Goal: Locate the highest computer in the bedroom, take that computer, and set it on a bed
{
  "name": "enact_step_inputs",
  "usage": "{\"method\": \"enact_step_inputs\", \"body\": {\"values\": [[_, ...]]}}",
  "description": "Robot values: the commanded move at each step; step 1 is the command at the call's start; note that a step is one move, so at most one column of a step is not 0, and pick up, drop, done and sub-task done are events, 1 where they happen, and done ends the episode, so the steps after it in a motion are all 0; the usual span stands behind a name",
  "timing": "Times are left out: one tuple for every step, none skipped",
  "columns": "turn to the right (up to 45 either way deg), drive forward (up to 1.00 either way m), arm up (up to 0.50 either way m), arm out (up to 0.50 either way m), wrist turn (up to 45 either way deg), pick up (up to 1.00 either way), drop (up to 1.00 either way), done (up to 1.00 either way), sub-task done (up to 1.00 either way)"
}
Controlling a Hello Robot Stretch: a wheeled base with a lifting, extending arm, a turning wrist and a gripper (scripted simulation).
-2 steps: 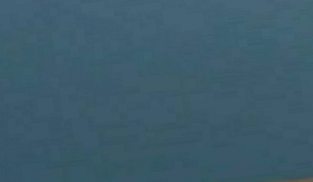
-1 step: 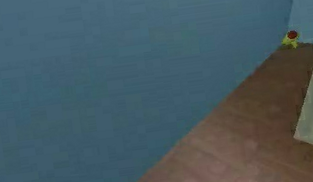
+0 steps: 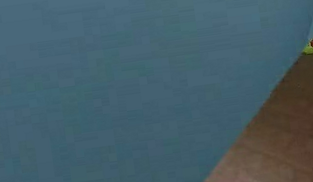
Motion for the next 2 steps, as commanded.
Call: {"method": "enact_step_inputs", "body": {"values": [[45.0,0.0,0.0,0.0,0.0,0.0,0.0,0.0,0.0],[0.0,1.0,0.0,0.0,0.0,0.0,0.0,0.0,0.0]]}}
